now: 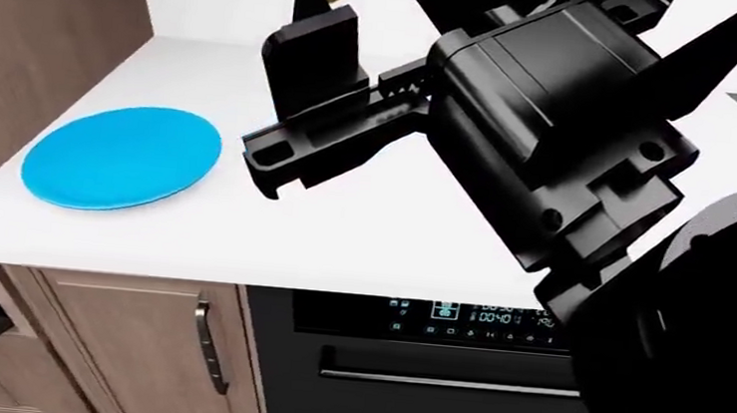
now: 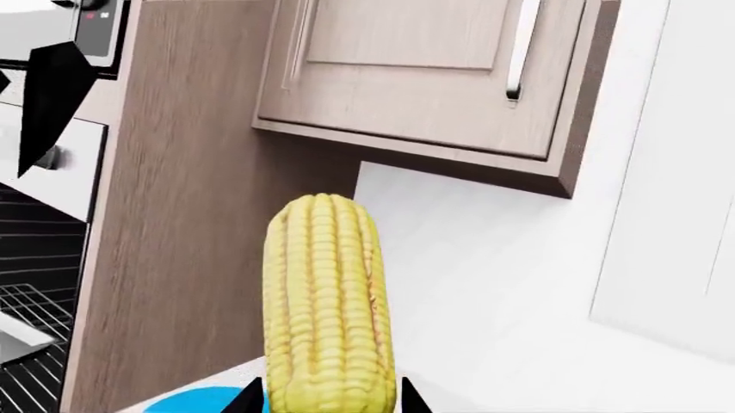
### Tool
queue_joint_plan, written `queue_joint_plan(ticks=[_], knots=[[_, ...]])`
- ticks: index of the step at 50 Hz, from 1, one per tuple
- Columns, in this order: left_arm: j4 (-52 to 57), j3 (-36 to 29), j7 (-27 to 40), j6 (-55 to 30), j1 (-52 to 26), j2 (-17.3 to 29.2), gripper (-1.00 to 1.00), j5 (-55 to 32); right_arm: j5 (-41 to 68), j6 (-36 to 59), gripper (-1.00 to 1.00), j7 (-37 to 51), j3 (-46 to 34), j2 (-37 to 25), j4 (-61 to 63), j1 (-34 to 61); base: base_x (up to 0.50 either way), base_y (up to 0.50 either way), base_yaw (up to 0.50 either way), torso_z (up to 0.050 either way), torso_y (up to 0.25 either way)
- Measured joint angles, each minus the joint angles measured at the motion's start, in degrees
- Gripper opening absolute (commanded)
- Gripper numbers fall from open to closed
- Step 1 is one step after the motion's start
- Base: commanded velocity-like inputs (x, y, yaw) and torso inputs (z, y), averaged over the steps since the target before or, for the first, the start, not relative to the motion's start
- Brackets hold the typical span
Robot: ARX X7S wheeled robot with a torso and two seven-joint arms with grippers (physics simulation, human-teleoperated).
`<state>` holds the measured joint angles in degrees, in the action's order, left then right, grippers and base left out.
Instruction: Pick the corn from the oven and place it on the plate on the counter.
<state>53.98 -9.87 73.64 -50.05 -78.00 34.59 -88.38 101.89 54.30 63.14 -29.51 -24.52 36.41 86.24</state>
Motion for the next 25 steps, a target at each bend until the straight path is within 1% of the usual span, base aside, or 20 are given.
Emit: queue_joint_plan(ticks=[9,11,18,25], knots=[[0.0,-0.3,0.2,0.1,0.0,-0.1,1.0,-0.1,0.0,-0.4,-1.0,0.0,-0.1,-0.1,0.1,0.0,0.45,-0.33,0.0,0.0,0.0],[0.0,-0.4,0.1,0.2,0.0,-0.2,1.0,-0.1,-0.2,-0.4,-1.0,0.0,0.1,-0.2,0.0,0.0,0.44,0.0,-0.2,0.0,0.005],[0.0,-0.6,0.1,0.3,0.0,-0.2,1.0,-0.1,-0.5,-0.2,-1.0,-0.3,-0.3,-0.3,0.2,0.1,0.43,0.0,0.0,0.0,0.002],[0.0,-0.8,0.1,0.4,0.2,-0.2,1.0,0.0,-1.2,-0.1,-1.0,-0.5,-0.4,-0.5,0.4,0.3,0.0,0.0,0.0,0.0,0.002]])
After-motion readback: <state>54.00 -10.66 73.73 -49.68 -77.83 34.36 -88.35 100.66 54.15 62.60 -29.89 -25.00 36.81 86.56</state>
